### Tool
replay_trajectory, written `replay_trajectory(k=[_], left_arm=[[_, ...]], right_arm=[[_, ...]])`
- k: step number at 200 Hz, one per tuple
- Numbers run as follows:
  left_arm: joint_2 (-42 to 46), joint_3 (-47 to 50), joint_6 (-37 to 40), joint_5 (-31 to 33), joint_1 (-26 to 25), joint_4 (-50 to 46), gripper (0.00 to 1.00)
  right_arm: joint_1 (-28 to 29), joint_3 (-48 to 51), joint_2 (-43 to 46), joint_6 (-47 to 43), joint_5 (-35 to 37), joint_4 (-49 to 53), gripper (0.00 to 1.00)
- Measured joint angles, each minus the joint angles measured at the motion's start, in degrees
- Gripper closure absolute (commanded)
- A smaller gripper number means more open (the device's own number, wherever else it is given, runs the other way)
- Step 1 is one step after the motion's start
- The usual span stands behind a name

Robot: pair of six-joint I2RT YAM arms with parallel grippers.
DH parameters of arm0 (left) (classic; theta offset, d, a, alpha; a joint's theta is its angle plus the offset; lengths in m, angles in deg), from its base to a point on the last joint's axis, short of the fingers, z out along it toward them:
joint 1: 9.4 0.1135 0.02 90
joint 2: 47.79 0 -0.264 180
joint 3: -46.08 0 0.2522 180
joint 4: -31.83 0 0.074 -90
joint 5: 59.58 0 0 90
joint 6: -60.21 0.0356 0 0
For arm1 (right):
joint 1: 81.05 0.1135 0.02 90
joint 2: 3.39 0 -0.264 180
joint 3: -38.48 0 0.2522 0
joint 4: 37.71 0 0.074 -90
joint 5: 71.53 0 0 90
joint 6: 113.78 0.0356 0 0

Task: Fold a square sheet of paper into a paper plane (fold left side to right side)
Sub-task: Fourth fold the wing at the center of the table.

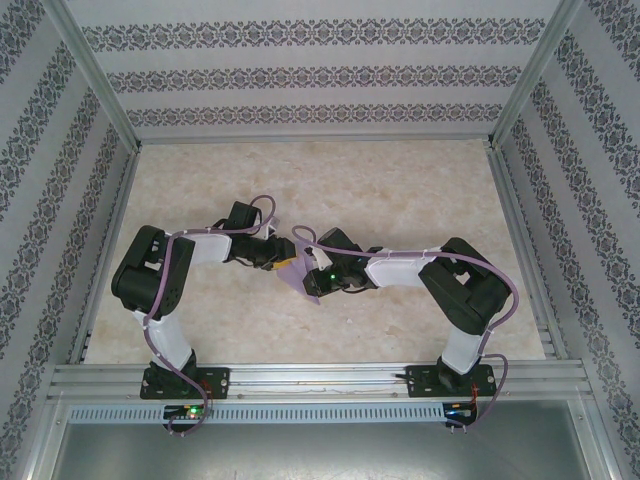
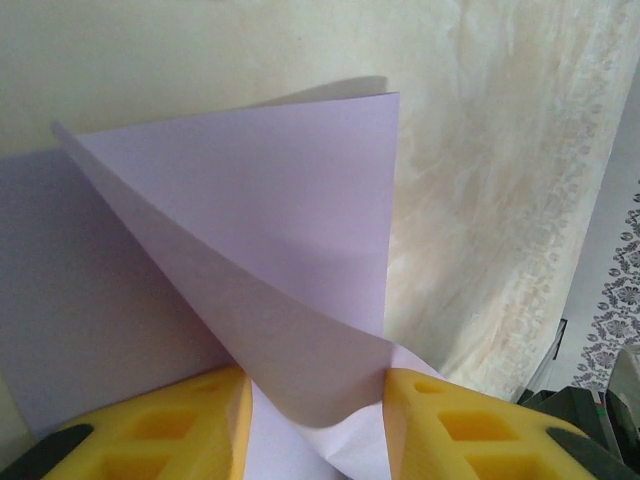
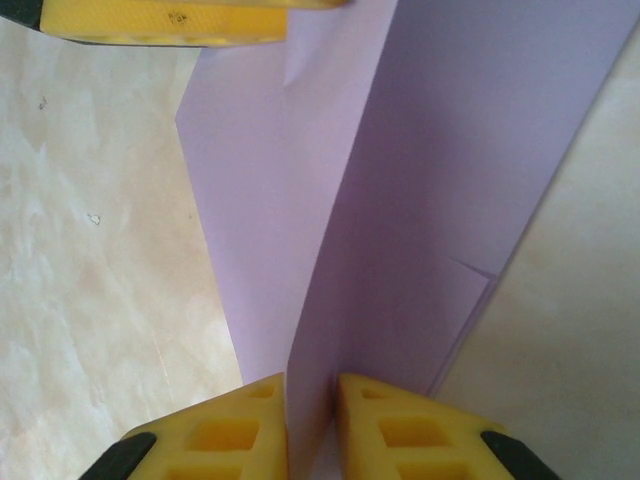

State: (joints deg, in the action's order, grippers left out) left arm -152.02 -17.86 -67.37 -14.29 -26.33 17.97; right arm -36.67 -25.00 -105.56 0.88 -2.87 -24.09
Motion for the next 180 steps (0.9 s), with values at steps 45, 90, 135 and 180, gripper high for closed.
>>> replay_trajectory(k=[45, 90, 135, 180], left_arm=[[-0.2, -0.63, 0.98, 0.44, -0.26, -1.16, 0.61], [-0.2, -0.74, 1.42, 0.44, -0.28, -1.49, 0.61], [-0.22, -0.83, 1.53, 0.55, -0.28, -1.66, 0.61], [-0.22, -1.01, 1.73, 0.83, -0.33, -2.08, 0.61]], right_arm=[[0.0, 0.0, 0.0, 0.0, -0.68, -0.26, 0.78], [-0.04, 0.0, 0.02, 0.07, -1.14, -0.39, 0.77], [-0.72, 0.13, 0.02, 0.68, -2.6, -1.07, 0.75], [-1.16, 0.42, 0.02, 1.14, -3.89, -2.71, 0.73]])
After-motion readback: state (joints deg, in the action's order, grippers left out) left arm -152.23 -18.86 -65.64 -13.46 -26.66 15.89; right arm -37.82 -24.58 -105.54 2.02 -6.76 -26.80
